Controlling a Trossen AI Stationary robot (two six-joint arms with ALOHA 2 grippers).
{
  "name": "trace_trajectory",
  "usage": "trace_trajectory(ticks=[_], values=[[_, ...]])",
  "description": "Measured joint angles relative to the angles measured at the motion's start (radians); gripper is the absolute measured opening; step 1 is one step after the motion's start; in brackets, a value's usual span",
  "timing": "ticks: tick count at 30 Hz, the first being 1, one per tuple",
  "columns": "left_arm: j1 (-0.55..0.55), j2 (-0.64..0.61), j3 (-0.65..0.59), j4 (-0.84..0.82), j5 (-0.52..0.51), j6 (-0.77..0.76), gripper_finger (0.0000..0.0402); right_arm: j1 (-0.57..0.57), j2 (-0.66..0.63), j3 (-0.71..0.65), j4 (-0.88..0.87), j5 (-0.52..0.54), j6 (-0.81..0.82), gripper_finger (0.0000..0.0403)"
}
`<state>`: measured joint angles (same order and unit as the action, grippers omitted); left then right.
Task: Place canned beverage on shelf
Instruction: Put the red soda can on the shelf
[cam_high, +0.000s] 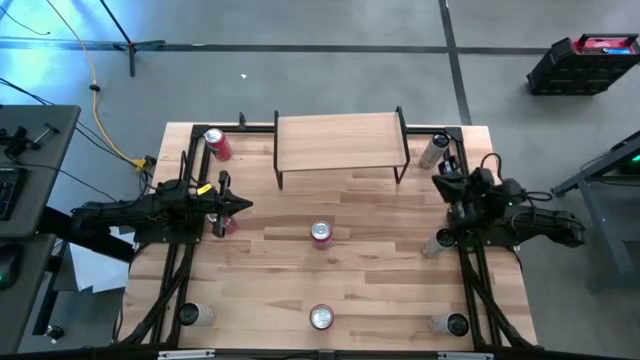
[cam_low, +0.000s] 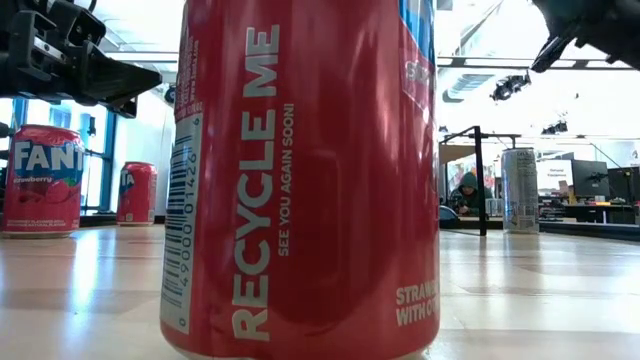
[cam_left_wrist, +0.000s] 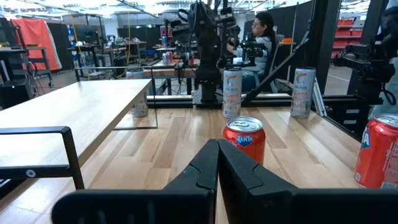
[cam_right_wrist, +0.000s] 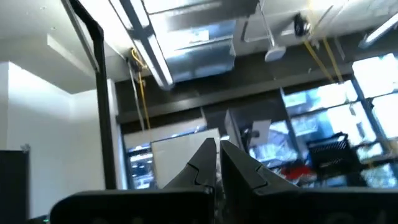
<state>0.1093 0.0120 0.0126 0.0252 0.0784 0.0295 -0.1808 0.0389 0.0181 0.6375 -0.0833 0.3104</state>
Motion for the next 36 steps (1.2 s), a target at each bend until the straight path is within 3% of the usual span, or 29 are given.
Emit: trace_trajectory(ticks=[9,14,19,24,32,36], values=[[0.000,0.000,0.000,0.000,0.000,0.000,0.0003,0.114,0.350,0.038,0.238,-0.006,-0.132,0.0009],[0.000,0.000,0.000,0.000,0.000,0.000,0.0003,0.197,0.607,0.213,0.238,-0.053,-0.220,0.0009],[0.000,0.000,0.000,0.000,0.000,0.000,0.0003,0.226,0.843,0.418,0.103,0.003,-0.244,0.0033],[0.000,0.000,0.000,0.000,0.000,0.000,0.0003,0.230,1.053,0.623,-0.089,-0.003,-0.235,0.0111],[0.000,0.000,0.000,0.000,0.000,0.000,0.0003,0.230,1.277,0.948,-0.521,0.005,-0.233,0.0284],[0.000,0.000,0.000,0.000,0.000,0.000,0.0003,0.234,1.373,1.071,-0.680,0.005,-0.312,0.0342]])
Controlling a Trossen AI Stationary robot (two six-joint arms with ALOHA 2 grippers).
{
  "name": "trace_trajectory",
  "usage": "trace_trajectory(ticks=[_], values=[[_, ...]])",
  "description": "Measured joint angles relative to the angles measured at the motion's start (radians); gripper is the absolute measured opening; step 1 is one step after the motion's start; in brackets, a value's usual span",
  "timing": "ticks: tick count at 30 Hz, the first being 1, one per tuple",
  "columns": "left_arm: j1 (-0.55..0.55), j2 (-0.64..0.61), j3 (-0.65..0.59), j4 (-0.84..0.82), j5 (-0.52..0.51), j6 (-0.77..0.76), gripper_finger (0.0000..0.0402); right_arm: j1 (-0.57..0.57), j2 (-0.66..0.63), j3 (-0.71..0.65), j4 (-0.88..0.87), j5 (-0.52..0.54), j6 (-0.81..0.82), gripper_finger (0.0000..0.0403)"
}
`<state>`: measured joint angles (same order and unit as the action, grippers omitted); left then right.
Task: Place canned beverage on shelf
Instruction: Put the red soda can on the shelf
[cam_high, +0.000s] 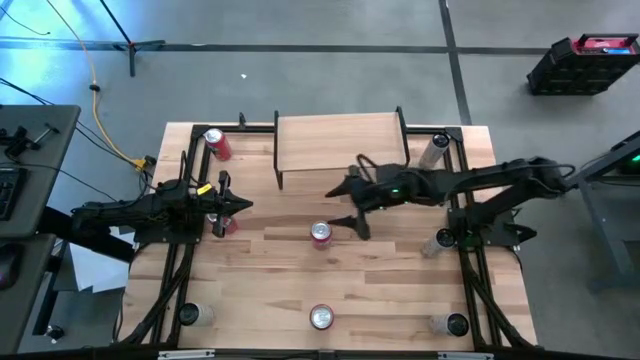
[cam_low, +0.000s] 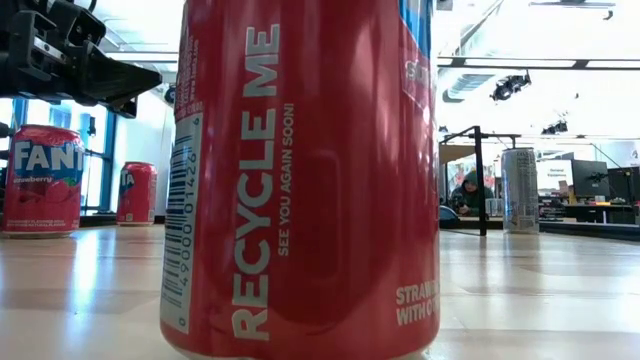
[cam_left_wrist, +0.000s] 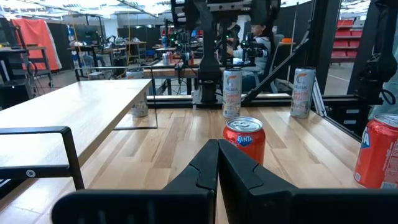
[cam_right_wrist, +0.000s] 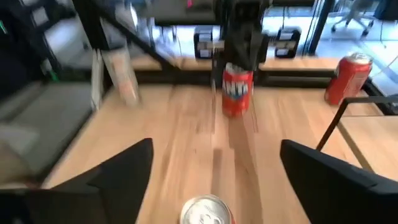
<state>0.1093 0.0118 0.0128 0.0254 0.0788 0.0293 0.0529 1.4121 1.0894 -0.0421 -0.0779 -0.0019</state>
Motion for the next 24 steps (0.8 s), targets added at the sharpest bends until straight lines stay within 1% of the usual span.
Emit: trace_trajectory(ticks=[3,7,11,24], values=[[0.000,0.000,0.000,0.000,0.000,0.000,0.0003,0.002,0.050,0.076,-0.094,0.000,-0.049,0.0360],[0.000,0.000,0.000,0.000,0.000,0.000,0.0003,0.002,0.107,0.124,-0.177,0.000,-0.061,0.0364],[0.000,0.000,0.000,0.000,0.000,0.000,0.0003,0.001,0.146,0.127,-0.189,0.000,-0.106,0.0365],[0.000,0.000,0.000,0.000,0.000,0.000,0.0003,0.000,0.267,0.124,-0.253,-0.007,-0.139,0.0365]])
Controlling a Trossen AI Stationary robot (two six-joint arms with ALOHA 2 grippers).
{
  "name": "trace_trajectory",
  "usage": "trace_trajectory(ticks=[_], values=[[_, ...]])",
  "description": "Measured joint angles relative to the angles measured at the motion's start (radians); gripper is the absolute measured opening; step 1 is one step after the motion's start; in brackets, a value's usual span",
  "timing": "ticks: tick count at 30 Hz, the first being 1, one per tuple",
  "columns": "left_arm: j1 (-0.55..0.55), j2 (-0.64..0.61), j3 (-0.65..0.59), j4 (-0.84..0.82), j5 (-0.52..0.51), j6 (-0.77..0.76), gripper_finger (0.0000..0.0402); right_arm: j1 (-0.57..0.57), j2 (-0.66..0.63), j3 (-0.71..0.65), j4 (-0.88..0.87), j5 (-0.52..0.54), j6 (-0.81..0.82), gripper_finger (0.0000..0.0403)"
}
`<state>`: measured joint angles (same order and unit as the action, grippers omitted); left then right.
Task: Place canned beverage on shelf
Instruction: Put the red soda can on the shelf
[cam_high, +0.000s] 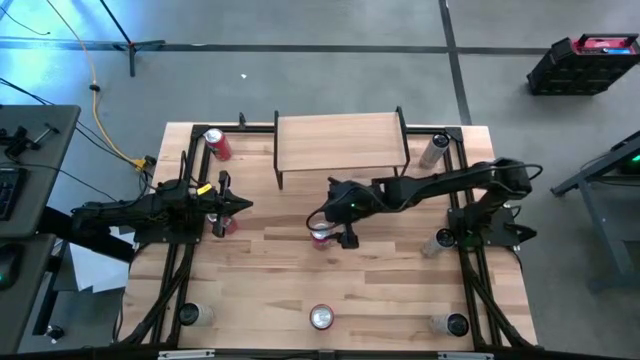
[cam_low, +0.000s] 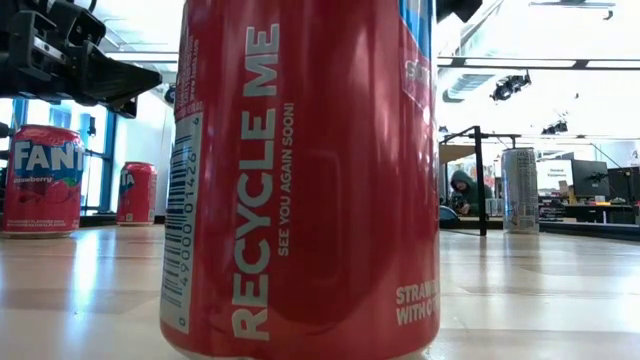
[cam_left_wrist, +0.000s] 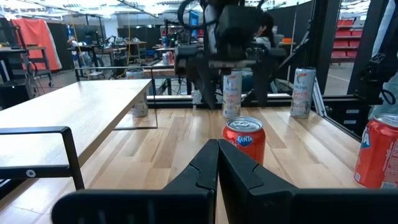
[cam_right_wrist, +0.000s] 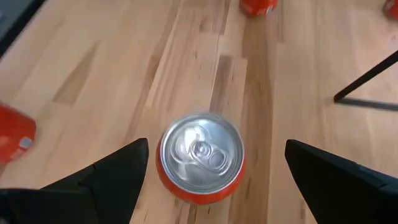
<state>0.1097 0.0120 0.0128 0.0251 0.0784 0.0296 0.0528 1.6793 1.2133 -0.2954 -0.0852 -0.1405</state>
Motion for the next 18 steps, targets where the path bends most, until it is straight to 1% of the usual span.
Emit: trace_trajectory(ticks=[2,6,18], values=[[0.000,0.000,0.000,0.000,0.000,0.000,0.0003,0.000,0.022,0.000,0.004,-0.005,-0.007,0.0365],[0.000,0.000,0.000,0.000,0.000,0.000,0.0003,0.000,0.042,-0.001,0.021,-0.050,-0.009,0.0365],[0.000,0.000,0.000,0.000,0.000,0.000,0.0003,0.000,0.111,-0.001,0.069,-0.047,-0.025,0.0364]])
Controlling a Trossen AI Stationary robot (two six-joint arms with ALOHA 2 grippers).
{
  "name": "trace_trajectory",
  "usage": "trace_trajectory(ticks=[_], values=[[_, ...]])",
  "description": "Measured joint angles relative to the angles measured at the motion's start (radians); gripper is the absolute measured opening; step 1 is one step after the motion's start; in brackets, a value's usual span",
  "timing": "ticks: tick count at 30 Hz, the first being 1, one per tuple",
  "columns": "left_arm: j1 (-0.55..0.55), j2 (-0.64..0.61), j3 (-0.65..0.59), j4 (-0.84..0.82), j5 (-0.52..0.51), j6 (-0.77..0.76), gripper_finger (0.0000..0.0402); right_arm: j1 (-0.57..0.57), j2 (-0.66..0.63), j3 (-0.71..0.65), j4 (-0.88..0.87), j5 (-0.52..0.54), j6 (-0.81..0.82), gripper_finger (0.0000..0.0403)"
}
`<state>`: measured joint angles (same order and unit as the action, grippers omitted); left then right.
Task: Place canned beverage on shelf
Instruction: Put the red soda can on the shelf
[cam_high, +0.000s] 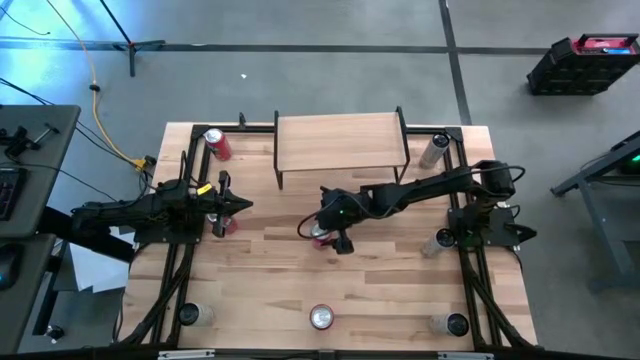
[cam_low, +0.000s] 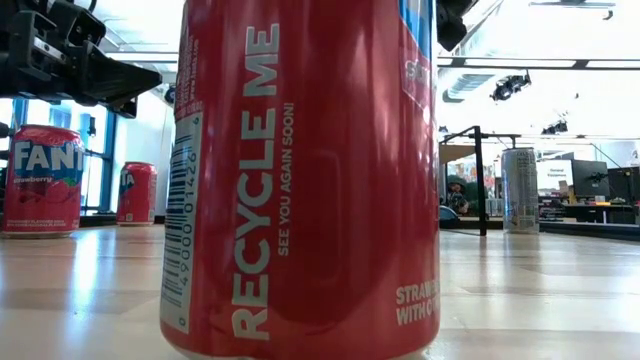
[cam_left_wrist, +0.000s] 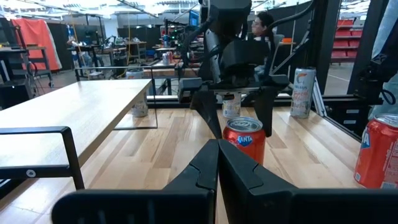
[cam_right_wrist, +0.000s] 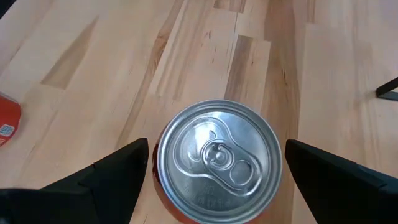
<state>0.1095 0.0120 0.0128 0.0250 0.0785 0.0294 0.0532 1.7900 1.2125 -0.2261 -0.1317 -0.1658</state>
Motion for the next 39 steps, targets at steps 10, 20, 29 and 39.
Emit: trace_trajectory(ticks=[10,20,29,39], values=[[0.000,0.000,0.000,0.000,0.000,0.000,0.0003,0.000,0.010,0.000,-0.007,0.001,0.010,0.0325],[0.000,0.000,0.000,0.000,0.000,0.000,0.0003,0.000,0.034,0.002,0.039,0.017,0.035,0.0317],[0.000,0.000,0.000,0.000,0.000,0.000,0.0003,0.000,0.042,0.000,0.075,0.040,0.072,0.0319],[0.000,0.000,0.000,0.000,0.000,0.000,0.0003,0.002,0.048,0.000,0.095,0.079,0.114,0.0319]])
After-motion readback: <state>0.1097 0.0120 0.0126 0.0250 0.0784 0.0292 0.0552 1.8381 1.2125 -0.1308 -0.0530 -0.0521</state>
